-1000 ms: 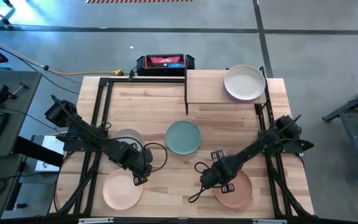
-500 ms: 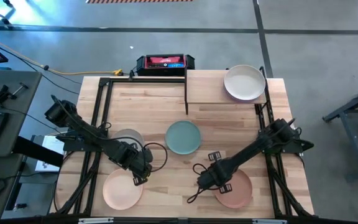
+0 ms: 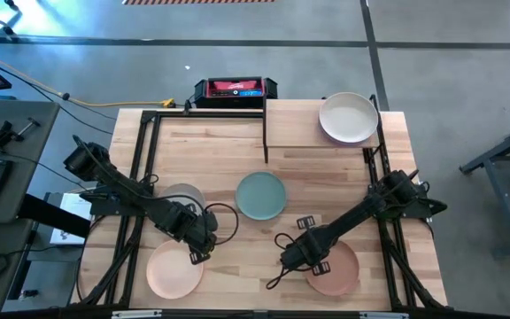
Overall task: Place and stack plates onto a shelf
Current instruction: Put the brown plate on the shelf
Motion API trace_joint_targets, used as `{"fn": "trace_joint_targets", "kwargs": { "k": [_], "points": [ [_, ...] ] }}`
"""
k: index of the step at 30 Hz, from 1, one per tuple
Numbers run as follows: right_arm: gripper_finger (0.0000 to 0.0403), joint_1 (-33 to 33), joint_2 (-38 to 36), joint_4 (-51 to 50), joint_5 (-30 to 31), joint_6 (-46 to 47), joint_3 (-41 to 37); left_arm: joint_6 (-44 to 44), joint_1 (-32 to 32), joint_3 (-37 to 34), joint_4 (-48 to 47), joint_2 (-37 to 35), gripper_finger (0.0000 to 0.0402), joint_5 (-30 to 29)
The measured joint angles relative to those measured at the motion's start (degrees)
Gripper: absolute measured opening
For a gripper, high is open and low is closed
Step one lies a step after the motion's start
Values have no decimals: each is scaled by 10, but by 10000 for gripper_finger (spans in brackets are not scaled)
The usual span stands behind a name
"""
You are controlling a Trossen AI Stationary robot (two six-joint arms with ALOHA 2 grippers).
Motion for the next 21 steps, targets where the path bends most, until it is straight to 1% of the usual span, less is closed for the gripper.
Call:
{"fn": "trace_joint_targets", "kwargs": {
  "k": [3, 5, 14, 21],
  "points": [
    [18, 0, 0, -2, -8, 0, 0, 0, 0, 0, 0, 0, 133, 0],
    [5, 0, 0, -4, -14, 0, 0, -1, 0, 0, 0, 0, 133, 0],
    [2, -1, -5, -17, -26, 39, 0, 0, 0, 0, 0, 0, 133, 0],
    [0, -12, -35, -35, -35, 99, 0, 0, 0, 0, 1, 0, 133, 0]
  ]
}}
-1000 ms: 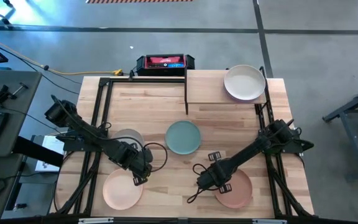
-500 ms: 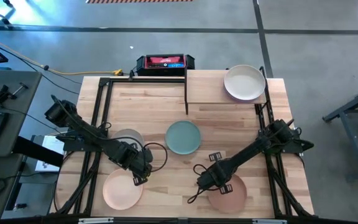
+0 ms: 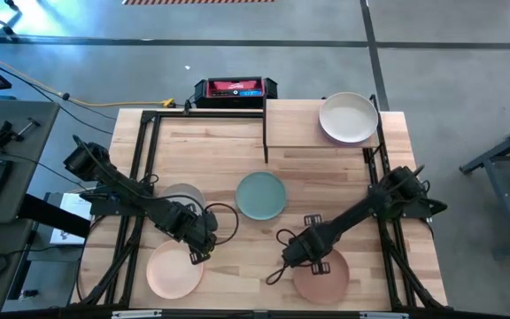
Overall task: Place and stack plates onto a shelf
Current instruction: Put the brown plate on the shelf
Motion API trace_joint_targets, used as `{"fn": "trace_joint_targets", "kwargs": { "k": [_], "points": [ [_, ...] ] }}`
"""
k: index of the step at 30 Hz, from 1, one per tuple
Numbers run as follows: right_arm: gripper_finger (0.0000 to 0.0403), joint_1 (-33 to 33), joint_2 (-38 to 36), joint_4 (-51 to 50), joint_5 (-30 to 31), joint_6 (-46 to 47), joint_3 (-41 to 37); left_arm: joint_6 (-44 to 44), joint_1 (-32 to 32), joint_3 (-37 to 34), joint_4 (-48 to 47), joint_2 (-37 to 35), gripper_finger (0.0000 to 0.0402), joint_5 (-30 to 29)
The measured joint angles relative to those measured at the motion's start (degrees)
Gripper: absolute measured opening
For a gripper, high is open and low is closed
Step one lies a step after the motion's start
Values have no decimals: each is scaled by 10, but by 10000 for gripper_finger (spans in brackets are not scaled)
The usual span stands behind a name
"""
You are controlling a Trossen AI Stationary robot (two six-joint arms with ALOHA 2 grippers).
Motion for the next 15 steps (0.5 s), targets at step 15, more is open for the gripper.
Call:
{"fn": "trace_joint_targets", "kwargs": {
  "k": [15],
  "points": [
    [0, -56, -108, -10, 2, 88, 0, 1, 0, 0, 0, 0, 133, 0]
  ]
}}
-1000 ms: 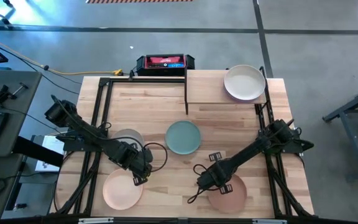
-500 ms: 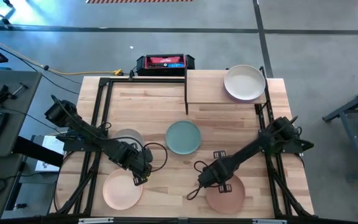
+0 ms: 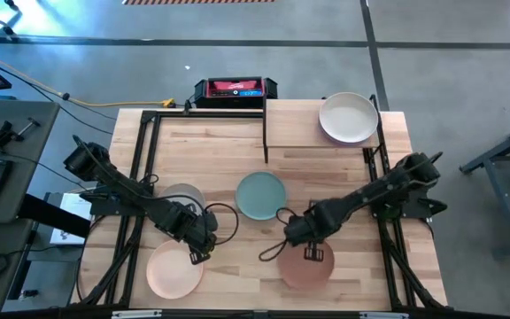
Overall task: Place and stack plates onto a shelf
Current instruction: Put the brown plate on the shelf
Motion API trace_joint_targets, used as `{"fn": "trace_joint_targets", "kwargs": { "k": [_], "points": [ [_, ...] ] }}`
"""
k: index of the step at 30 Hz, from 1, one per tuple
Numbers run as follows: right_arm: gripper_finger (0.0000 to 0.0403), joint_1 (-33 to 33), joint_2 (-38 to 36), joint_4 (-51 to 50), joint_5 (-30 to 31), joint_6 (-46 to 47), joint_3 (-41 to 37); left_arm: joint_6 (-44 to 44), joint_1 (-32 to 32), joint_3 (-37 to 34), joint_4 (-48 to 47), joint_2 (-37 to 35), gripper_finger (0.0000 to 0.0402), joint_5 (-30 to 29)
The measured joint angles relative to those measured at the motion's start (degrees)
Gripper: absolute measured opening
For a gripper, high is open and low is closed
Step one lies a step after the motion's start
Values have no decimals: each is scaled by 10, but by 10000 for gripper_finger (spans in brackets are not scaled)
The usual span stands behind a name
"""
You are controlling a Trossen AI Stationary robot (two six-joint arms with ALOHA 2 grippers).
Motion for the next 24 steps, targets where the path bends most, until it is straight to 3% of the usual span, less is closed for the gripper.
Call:
{"fn": "trace_joint_targets", "kwargs": {
  "k": [11, 24],
  "points": [
    [0, -77, -95, -12, 12, 69, 0, 5, 0, 0, 0, 0, 133, 0],
    [0, -243, -230, -14, 140, 152, 0, 16, 13, 0, 0, 0, 133, -3]
  ]
}}
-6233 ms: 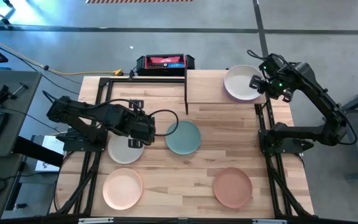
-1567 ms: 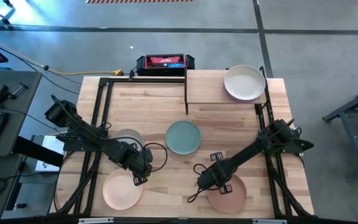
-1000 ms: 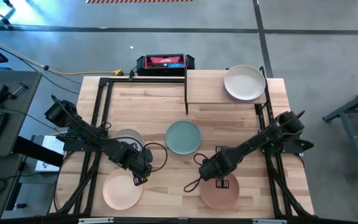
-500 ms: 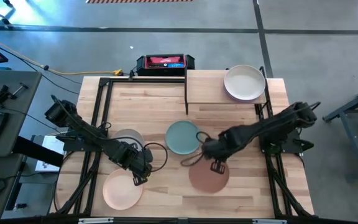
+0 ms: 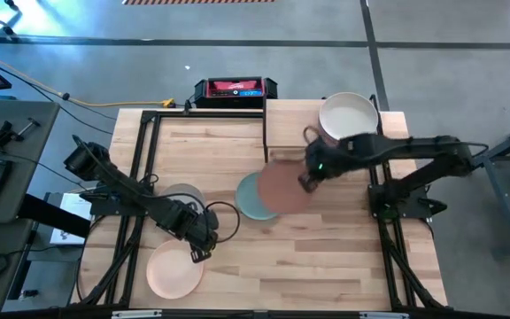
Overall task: Place and stack plates onto a shelf
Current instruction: Put the brown plate on the shelf
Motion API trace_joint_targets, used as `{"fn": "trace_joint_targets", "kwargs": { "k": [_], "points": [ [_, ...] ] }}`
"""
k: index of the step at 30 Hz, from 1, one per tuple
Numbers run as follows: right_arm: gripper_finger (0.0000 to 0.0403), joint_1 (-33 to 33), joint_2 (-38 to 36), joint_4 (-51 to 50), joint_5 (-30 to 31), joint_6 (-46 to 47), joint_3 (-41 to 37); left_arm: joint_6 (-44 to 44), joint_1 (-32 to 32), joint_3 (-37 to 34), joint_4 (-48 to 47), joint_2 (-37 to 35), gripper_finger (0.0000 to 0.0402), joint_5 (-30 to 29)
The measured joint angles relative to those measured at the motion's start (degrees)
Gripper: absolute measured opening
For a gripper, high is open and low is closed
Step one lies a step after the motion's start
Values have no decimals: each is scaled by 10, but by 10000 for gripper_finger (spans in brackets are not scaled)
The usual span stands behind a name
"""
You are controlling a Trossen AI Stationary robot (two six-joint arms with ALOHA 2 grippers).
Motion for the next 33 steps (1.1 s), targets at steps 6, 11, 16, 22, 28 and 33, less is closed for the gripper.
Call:
{"fn": "trace_joint_targets", "kwargs": {
  "k": [6, 11, 16, 22, 28, 33],
  "points": [
    [0, -95, -39, 36, 25, 0, 0, 14, 11, 0, 0, 0, 133, 0],
    [0, -174, -45, 87, 25, -15, 0, 23, 19, 0, 0, 0, 133, 0],
    [0, -242, -45, 99, 24, -41, 0, 25, 23, 0, 0, 0, 133, 0],
    [0, -300, -43, 108, 24, -49, 0, 26, 22, 0, 0, 0, 133, 0],
    [0, -326, -22, 142, 22, -71, 0, 29, 32, 0, -1, 0, 133, 1],
    [0, -338, 7, 140, 18, -71, 0, 39, 48, 0, -1, 0, 133, 2]
  ]
}}
